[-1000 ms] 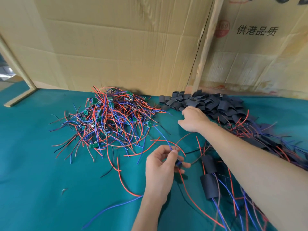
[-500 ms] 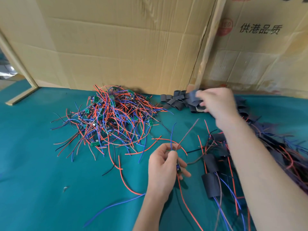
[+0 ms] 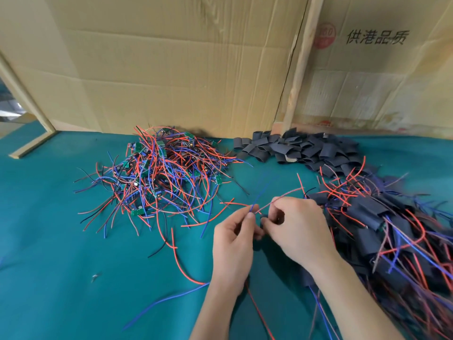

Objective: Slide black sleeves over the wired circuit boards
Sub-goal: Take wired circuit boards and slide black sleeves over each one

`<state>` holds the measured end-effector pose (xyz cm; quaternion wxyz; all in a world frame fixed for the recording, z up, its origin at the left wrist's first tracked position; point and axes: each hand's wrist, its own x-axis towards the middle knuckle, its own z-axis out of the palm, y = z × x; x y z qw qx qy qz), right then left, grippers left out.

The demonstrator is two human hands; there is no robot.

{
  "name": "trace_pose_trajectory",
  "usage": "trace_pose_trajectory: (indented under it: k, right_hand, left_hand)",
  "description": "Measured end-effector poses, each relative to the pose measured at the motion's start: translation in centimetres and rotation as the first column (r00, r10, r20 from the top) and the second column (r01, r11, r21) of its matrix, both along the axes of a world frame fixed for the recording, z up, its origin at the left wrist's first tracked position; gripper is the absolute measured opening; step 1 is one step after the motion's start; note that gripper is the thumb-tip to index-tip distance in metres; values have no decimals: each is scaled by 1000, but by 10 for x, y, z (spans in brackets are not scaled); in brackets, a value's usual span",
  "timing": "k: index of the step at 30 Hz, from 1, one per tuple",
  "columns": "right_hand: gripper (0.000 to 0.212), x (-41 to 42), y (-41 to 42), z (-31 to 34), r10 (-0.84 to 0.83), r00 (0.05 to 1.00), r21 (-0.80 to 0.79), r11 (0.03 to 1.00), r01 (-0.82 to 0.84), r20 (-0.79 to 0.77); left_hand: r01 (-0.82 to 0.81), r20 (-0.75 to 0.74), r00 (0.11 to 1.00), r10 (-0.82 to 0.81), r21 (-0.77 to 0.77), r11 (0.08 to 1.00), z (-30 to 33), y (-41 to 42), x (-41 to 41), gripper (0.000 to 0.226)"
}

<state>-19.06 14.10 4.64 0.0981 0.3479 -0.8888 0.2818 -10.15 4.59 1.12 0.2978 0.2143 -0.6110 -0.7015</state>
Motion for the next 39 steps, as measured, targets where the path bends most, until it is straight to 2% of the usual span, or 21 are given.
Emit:
trace_pose_trajectory:
  k: [3, 7, 10, 14, 17, 21, 26, 32, 34, 36, 39]
  right_hand:
    - [28, -1, 3, -3, 96, 986, -112, 990, -81, 134]
    - [19, -3, 3, -2, 83, 942, -347, 937, 37, 325]
    - [15, 0, 1, 3, 188, 867, -501, 862, 81, 462]
    - [8, 10, -4, 6, 235, 871, -453, 891, -16, 431]
    - [11, 11, 0, 12, 300, 803, -423, 904, -67, 515]
    - [15, 13, 2, 12, 266, 847, -340, 934, -109, 460]
    - [16, 10, 4, 14, 263, 823, -346, 934, -87, 504]
    - [17, 18, -2, 14, 206, 907, -312, 946, -89, 368]
    - [23, 15, -1, 12, 211, 910, -330, 940, -89, 357]
    - [27, 10, 2, 12, 222, 885, -395, 917, -48, 408]
    - [28, -1, 7, 14, 249, 785, -601, 776, 189, 568]
  left_hand:
    - [-13, 12, 1000, 13, -45, 999, -1, 0, 0, 22]
    - [-88, 2, 996, 88, 23, 996, -3, -2, -2, 21]
    - [-96, -27, 995, 98, 49, 994, -1, 1, -2, 21]
    - [-69, -63, 995, 73, 60, 996, 1, 2, -1, 23]
    - [-83, -28, 996, 83, -4, 997, -1, 0, 0, 24]
    - [-94, -9, 996, 94, -28, 995, -2, -1, 1, 28]
    - [-84, 5, 996, 84, -31, 996, -6, -2, -1, 23]
    - [-117, 23, 993, 119, -62, 991, -10, -2, -1, 25]
    - [-108, 12, 994, 109, -36, 993, -10, -2, -2, 22]
    - [-114, -6, 993, 114, 20, 993, -9, -1, -2, 21]
    - [-126, -29, 991, 133, 164, 978, -8, -2, -2, 18]
